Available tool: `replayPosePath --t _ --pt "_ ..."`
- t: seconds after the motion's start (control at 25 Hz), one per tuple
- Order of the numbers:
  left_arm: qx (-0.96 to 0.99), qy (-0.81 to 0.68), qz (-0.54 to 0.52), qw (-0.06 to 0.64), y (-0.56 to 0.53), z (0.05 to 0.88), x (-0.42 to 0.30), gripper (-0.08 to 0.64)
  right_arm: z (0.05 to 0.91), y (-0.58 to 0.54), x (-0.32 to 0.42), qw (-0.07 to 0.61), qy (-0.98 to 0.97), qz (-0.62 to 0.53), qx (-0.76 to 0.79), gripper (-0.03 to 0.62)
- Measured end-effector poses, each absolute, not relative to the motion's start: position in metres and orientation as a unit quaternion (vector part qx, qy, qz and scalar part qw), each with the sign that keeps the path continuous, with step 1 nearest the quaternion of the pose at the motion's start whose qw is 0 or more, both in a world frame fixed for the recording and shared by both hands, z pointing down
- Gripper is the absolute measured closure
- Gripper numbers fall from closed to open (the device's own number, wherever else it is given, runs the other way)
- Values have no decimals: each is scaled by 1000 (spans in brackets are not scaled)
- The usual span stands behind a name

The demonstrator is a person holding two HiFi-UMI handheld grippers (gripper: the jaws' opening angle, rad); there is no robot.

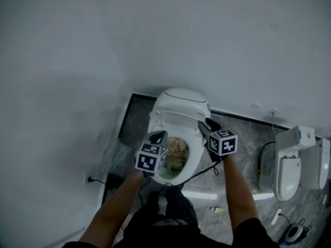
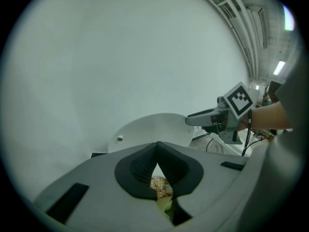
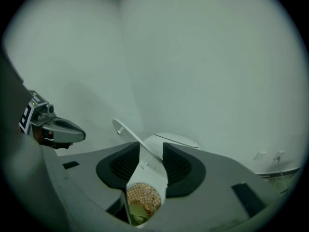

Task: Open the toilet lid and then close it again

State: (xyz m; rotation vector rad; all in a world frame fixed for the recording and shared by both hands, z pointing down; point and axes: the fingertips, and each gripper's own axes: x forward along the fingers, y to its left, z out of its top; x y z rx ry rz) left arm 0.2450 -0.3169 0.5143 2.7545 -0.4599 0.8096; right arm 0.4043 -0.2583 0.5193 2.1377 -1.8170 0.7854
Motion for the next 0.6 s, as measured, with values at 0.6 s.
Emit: replayPosePath --t 0.6 --pt "945 -123 283 105 -295 518 220 551 543 -207 334 153 -619 262 725 425"
